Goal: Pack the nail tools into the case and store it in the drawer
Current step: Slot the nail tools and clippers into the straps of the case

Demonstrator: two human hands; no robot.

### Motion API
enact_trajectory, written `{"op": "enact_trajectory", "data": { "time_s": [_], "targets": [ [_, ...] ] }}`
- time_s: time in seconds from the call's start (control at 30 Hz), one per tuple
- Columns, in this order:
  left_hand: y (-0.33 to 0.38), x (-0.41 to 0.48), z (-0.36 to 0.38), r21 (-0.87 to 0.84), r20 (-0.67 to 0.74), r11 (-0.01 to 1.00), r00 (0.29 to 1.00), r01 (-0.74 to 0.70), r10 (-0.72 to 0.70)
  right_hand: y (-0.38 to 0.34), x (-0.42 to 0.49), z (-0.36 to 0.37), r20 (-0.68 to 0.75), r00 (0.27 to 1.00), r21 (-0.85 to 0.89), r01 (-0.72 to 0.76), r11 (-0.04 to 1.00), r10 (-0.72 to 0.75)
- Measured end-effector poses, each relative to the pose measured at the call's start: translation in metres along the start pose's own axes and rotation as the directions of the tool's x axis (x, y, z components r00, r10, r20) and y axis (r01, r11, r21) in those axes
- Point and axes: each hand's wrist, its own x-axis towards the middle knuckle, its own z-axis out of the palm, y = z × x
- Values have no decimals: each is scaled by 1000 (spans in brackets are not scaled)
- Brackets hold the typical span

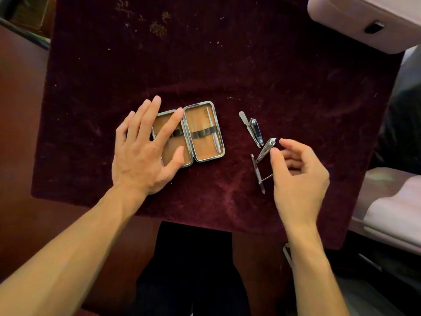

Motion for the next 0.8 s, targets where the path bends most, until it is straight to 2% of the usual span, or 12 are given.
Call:
{"op": "enact_trajectory", "data": {
  "time_s": [0.07,0.3,0.53,0.63,0.8],
  "targets": [
    [1,0,0,0,-1,1000,1000,4,-4,0,12,1,8,999,-77,45,996,-44],
    [2,0,-1,-17,-4,1000,1000,13,-13,-5,30,21,94,985,-180,160,970,-145],
    [4,0,-3,-18,13,1000,1000,23,-23,-10,32,33,70,985,-238,171,956,-159],
    [4,0,-4,-18,11,1000,1000,22,-22,-12,33,34,80,984,-209,171,963,-157],
    [3,0,-3,-18,13,1000,1000,18,-18,-14,45,34,-1,990,-151,142,978,-143]
  ]
}}
